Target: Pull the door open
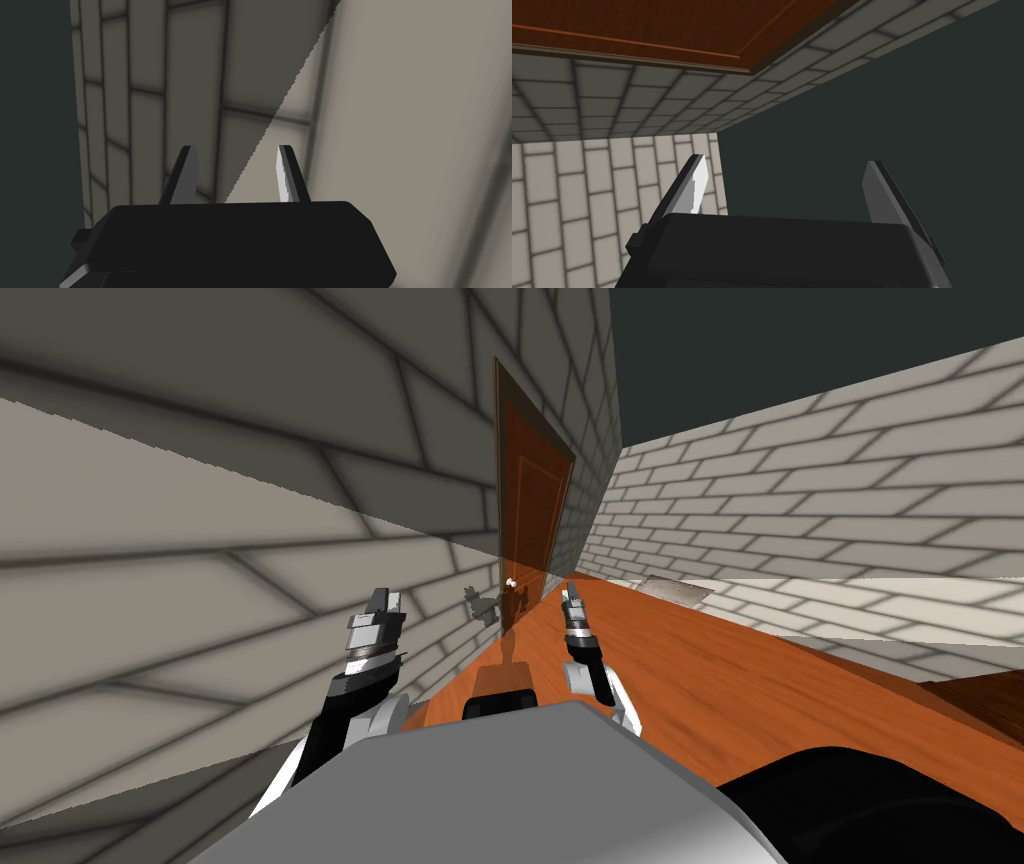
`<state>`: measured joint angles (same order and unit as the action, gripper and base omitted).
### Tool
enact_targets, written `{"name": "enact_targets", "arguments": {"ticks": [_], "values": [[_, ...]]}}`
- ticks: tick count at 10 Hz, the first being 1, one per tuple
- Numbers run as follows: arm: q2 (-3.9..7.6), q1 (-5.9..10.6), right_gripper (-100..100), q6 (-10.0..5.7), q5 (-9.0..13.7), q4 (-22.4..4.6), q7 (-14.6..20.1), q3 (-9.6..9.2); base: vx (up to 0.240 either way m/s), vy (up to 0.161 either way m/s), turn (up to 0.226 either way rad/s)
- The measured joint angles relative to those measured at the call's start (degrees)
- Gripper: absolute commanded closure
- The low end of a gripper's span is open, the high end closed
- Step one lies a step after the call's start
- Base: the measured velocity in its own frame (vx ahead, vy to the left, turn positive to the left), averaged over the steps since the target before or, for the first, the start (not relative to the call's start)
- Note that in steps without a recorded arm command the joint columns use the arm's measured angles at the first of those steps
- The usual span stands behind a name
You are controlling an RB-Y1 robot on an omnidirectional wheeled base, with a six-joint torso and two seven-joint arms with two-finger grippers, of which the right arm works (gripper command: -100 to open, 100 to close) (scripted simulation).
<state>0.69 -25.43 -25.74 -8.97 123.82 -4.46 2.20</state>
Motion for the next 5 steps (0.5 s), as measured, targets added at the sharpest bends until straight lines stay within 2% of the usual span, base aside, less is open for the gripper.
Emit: {"name": "enact_targets", "arguments": {"ticks": [3, 5], "values": [[0.92, 0.91, -100, -1.61, -1.4, -4.0, -3.2, -0.24, 0.097, -0.016, 0.057], [1.66, 1.70, -100, -3.36, -2.3, -7.6, -5.6, -0.15, 0.104, -0.021, 0.058]]}}
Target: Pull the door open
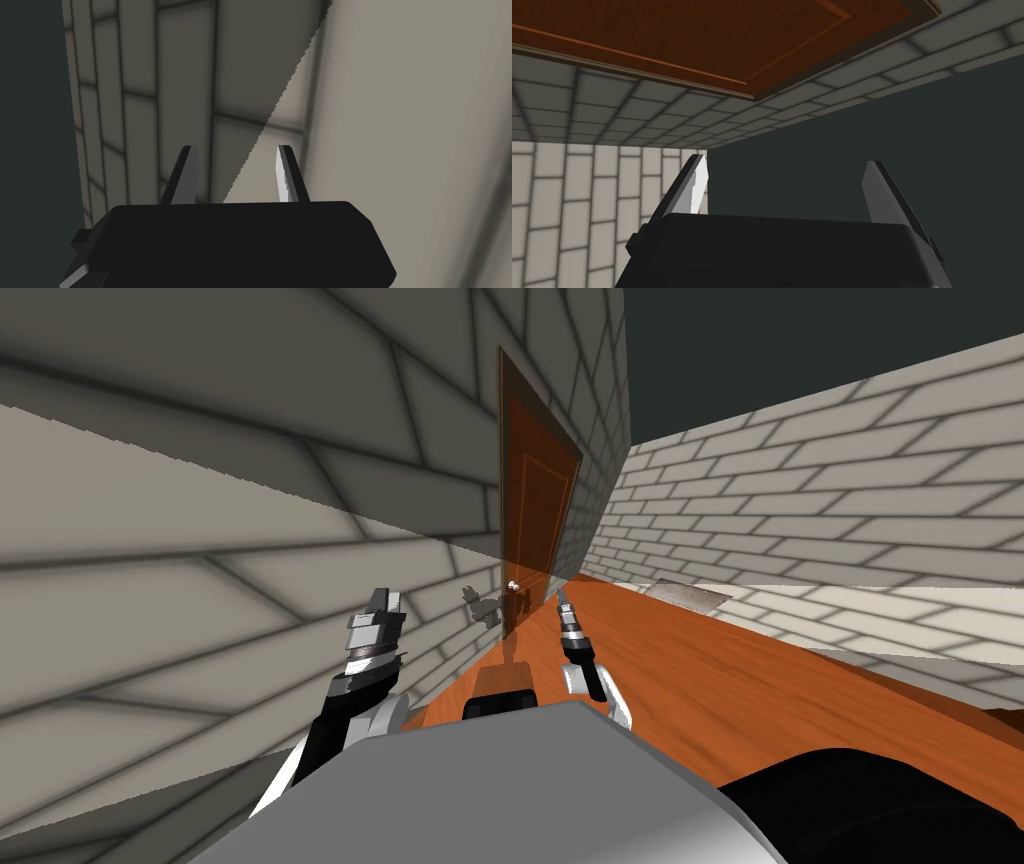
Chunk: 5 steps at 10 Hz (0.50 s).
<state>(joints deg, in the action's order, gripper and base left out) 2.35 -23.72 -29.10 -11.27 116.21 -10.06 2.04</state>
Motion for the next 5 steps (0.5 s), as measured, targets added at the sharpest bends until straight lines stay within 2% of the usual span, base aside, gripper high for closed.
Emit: {"name": "enact_targets", "arguments": {"ticks": [1, 5], "values": [[0.62, 0.21, -100, -0.76, -0.3, -1.5, -1.0, 0.20, 0.103, -0.020, 0.054], [1.85, 1.56, -100, -3.78, -2.6, -8.3, -6.3, -0.14, 0.090, -0.026, 0.069]]}}
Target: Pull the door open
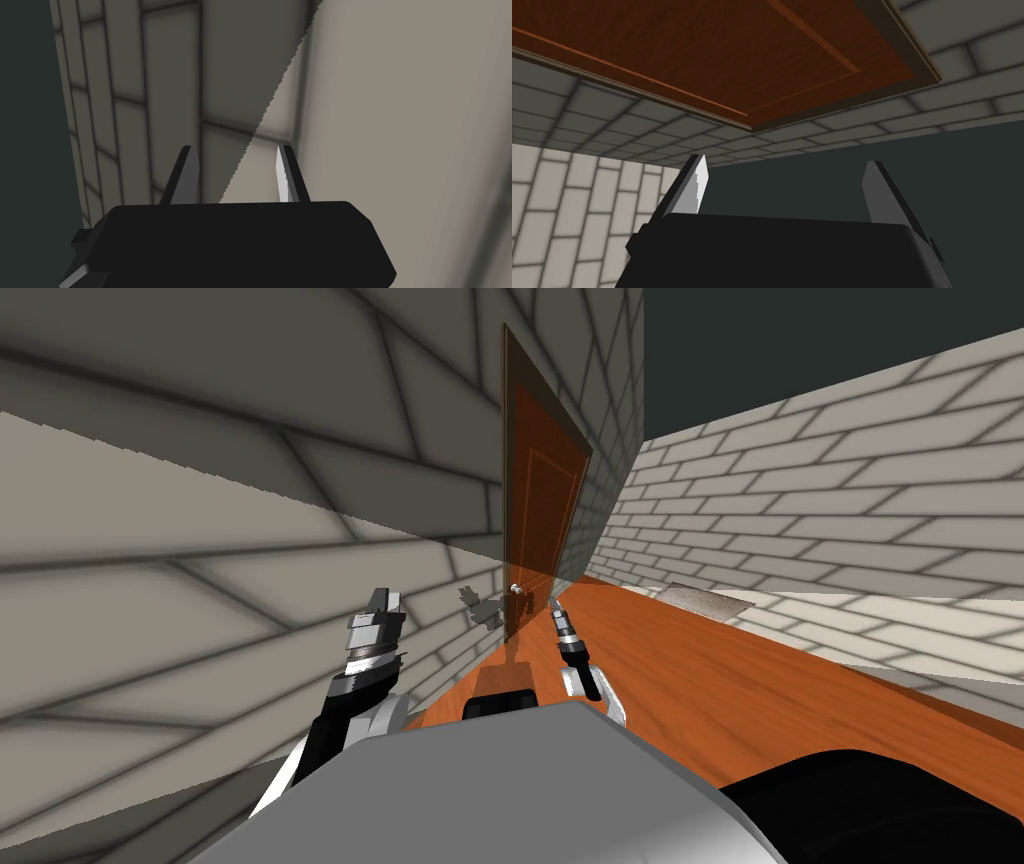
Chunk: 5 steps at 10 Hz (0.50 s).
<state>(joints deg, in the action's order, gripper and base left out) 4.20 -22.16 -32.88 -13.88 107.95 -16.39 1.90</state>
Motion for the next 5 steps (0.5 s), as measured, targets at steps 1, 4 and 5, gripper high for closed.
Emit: {"name": "enact_targets", "arguments": {"ticks": [1, 4, 5], "values": [[0.49, 0.52, -100, -0.59, -0.5, -1.7, -1.3, 0.05, 0.087, -0.023, 0.058], [1.57, 1.77, -100, -3.25, -2.2, -7.1, -5.5, 0.03, 0.088, -0.023, 0.061], [1.79, 1.92, -100, -3.92, -2.5, -8.4, -6.3, 0.09, 0.057, -0.016, 0.042]]}}
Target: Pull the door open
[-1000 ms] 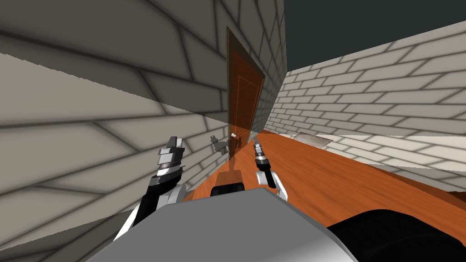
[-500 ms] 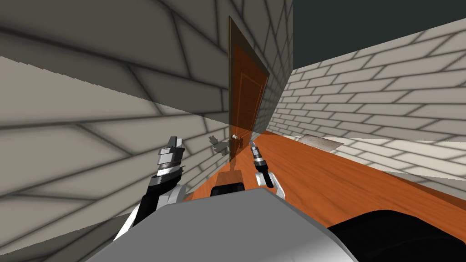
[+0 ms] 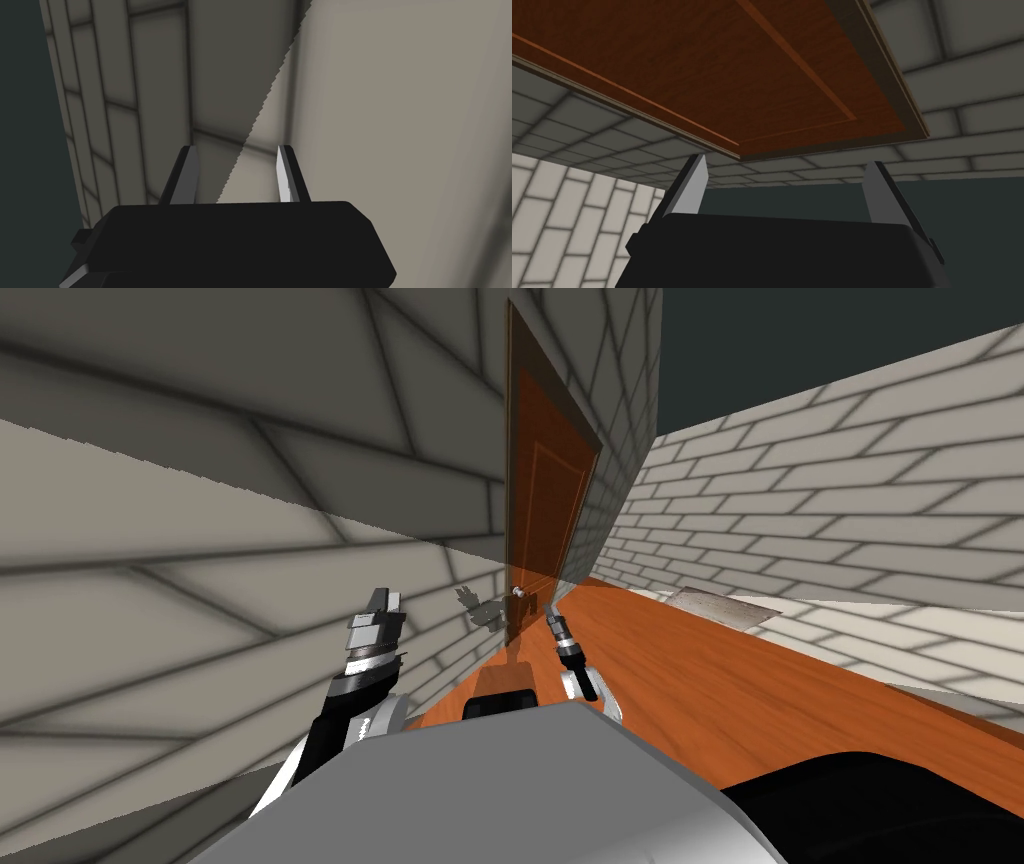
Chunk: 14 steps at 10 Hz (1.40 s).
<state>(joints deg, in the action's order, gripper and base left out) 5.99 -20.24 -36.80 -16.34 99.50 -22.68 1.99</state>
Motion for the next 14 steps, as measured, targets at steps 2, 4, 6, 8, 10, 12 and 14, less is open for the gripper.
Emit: {"name": "enact_targets", "arguments": {"ticks": [2, 4, 6, 8, 10, 12, 14], "values": [[0.51, 0.31, -100, -0.92, -1.0, -2.4, -2.1, -0.22, 0.068, -0.021, 0.052], [0.93, 0.59, -100, -2.60, -1.6, -5.3, -3.8, -0.08, 0.067, -0.024, 0.053], [1.55, 1.07, -100, -3.91, -2.7, -8.1, -6.4, -0.27, 0.074, -0.032, 0.052], [1.94, 1.91, -100, -5.29, -3.3, -11.3, -8.2, -0.11, 0.075, -0.021, 0.061], [2.63, 2.66, -100, -6.87, -4.4, -14.9, -10.7, -0.14, 0.089, -0.045, 0.066], [3.15, 3.50, -100, -8.46, -5.6, -18.6, -13.6, -0.24, 0.094, -0.049, 0.068], [3.79, 3.76, -100, -9.15, -6.5, -20.4, -15.4, -0.35, 0.057, -0.026, 0.025]]}}
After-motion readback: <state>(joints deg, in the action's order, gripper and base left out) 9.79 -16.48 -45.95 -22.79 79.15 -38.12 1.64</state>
